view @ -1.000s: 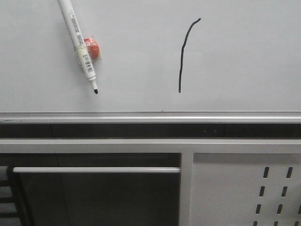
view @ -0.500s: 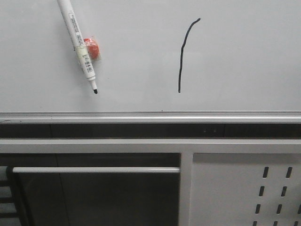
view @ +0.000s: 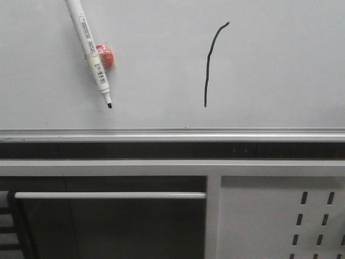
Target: Write number 1 on whiteboard
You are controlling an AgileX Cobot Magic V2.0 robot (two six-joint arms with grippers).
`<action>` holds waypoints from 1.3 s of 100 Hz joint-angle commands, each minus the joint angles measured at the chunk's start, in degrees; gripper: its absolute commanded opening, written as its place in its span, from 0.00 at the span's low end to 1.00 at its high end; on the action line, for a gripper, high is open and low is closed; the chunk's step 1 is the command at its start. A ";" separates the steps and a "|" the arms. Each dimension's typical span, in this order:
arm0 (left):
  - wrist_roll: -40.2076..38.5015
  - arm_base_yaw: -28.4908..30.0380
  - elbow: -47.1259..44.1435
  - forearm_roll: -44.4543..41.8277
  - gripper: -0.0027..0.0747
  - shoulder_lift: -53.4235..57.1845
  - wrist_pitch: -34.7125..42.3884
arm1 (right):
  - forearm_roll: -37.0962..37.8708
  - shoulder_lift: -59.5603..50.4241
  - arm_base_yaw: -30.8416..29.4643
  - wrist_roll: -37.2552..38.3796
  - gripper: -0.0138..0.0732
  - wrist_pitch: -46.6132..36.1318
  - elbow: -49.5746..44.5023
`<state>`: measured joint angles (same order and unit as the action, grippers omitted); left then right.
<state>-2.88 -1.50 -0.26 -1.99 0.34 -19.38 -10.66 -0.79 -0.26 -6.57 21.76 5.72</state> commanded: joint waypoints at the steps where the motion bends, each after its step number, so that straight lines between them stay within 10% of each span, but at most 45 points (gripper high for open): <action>1: -0.25 -0.03 -1.37 0.67 0.01 1.46 3.51 | 0.79 -0.45 -2.01 -0.97 0.07 -7.26 -0.20; 42: -0.25 -0.03 -1.37 0.67 0.01 1.46 3.51 | 11.03 -0.87 -2.13 -0.97 0.07 -8.41 -8.05; 130: -0.25 -0.03 -1.28 0.67 0.01 1.46 3.51 | 8.20 -0.87 -6.55 0.21 0.07 -3.77 -8.05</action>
<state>-2.88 -1.50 -0.26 -1.96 0.34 -19.38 -2.11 -0.79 -6.38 -6.37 19.31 -0.73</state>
